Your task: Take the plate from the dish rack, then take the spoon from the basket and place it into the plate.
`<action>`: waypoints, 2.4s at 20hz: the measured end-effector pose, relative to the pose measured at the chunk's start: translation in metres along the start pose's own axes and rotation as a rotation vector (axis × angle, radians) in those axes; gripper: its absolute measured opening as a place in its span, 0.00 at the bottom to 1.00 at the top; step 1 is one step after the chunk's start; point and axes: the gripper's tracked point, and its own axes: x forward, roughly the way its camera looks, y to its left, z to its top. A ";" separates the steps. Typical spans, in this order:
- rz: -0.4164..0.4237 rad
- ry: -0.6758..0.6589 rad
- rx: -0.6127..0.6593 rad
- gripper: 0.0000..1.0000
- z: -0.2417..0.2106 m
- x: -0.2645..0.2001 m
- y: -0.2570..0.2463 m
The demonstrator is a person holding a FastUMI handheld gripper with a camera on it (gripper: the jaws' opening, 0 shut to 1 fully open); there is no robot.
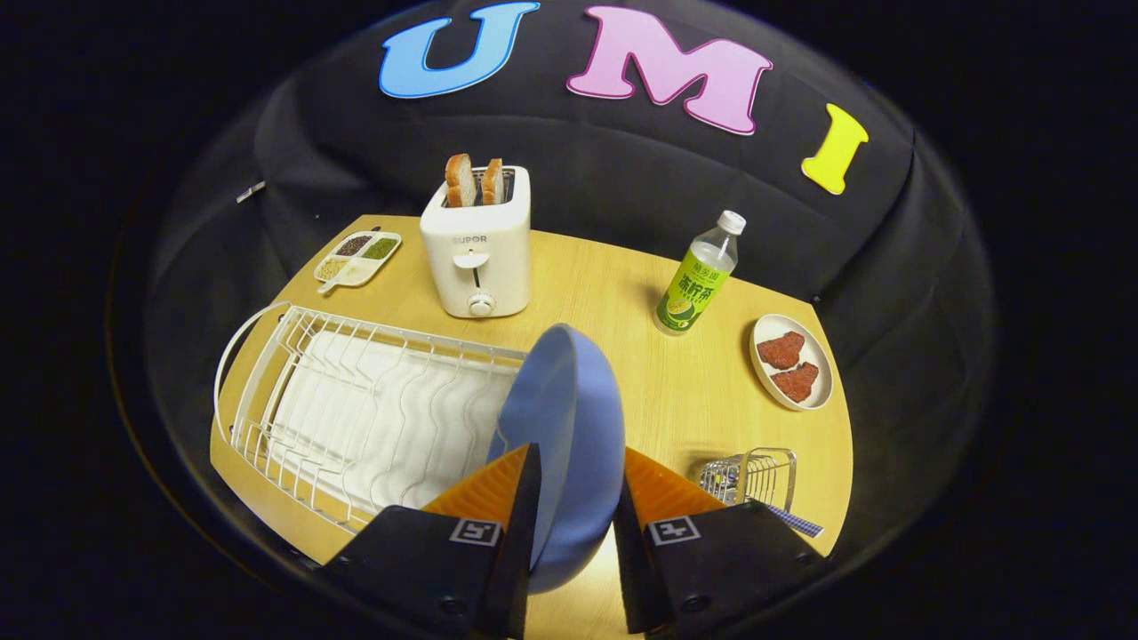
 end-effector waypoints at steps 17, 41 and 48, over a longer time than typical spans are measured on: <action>-0.246 -0.178 0.003 0.25 0.043 -0.015 -0.021; 0.126 -0.320 0.201 0.25 0.001 -0.139 -0.070; 0.244 -0.194 0.410 0.25 -0.106 -0.139 -0.111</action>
